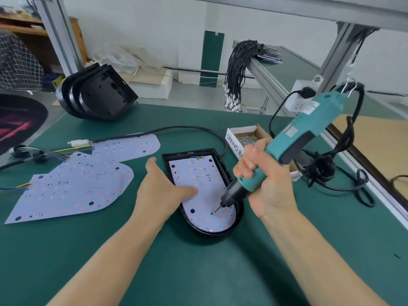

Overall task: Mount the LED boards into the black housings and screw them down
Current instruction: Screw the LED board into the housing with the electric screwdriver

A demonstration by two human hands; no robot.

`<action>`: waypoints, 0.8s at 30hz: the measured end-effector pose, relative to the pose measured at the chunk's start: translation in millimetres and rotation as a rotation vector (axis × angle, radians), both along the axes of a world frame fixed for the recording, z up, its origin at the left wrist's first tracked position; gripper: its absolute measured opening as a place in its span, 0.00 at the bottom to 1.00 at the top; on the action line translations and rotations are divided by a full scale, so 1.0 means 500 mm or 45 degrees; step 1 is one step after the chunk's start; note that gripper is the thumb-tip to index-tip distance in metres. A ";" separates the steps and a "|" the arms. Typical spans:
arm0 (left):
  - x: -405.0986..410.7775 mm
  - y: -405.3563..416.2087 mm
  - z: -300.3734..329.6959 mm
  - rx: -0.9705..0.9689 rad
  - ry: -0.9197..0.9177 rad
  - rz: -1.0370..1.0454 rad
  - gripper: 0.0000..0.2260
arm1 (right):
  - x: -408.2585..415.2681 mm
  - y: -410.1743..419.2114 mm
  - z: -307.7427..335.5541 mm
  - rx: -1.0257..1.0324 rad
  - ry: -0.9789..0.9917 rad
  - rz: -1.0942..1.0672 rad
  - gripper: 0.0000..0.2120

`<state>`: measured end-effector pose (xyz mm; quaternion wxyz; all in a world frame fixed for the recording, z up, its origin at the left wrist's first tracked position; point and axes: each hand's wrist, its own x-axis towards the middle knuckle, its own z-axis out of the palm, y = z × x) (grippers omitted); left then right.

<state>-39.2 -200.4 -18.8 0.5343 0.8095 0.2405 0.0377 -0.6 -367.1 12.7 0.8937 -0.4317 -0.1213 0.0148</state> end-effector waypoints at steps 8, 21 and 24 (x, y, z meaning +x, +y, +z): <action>0.004 -0.002 -0.003 -0.124 0.015 -0.012 0.48 | 0.008 0.005 -0.001 -0.060 -0.035 0.043 0.14; 0.010 -0.001 -0.014 -0.172 -0.015 -0.004 0.33 | 0.003 0.010 0.012 -0.167 -0.164 0.209 0.13; 0.015 -0.001 -0.017 -0.197 -0.004 -0.022 0.27 | 0.004 -0.001 0.021 -0.231 -0.262 0.420 0.20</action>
